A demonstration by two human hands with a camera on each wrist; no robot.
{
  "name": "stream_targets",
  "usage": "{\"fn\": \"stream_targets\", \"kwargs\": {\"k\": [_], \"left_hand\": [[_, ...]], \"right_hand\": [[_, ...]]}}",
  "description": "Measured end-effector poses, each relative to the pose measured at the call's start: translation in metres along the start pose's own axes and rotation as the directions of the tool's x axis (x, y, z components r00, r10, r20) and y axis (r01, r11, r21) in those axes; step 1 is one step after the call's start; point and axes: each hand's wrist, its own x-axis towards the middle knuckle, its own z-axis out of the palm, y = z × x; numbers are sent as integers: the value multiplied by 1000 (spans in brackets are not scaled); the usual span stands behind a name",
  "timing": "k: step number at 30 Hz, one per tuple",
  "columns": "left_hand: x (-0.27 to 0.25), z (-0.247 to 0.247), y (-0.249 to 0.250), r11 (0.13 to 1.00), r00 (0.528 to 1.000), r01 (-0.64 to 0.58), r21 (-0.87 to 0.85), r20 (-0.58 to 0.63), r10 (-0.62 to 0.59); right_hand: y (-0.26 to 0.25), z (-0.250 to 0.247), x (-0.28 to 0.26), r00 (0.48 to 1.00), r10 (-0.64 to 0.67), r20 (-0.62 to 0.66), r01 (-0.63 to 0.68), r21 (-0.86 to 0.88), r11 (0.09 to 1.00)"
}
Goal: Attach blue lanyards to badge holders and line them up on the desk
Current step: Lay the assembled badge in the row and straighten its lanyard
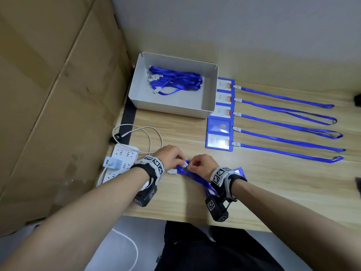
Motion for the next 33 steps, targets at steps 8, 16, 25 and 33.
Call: {"fn": "stream_targets", "kwargs": {"k": [8,16,25,33], "left_hand": [[-2,-33,34,989,988,0,-147,-153,-23],[-6,-57,80,965,972,162,-205,-136,-192],[13,-29,149,983,983,146,-110,-91,-157],[45,14,212,992,988,123,-35,-87,-126]], "right_hand": [[-2,-46,-24,996,18,83,-54,463,885],[31,-109,-67,992,-79,101,39,352,935],[100,-139,-111,992,-120,-51,127,167,978],[156,-182,-160,977,23,-212,70,421,905]]}}
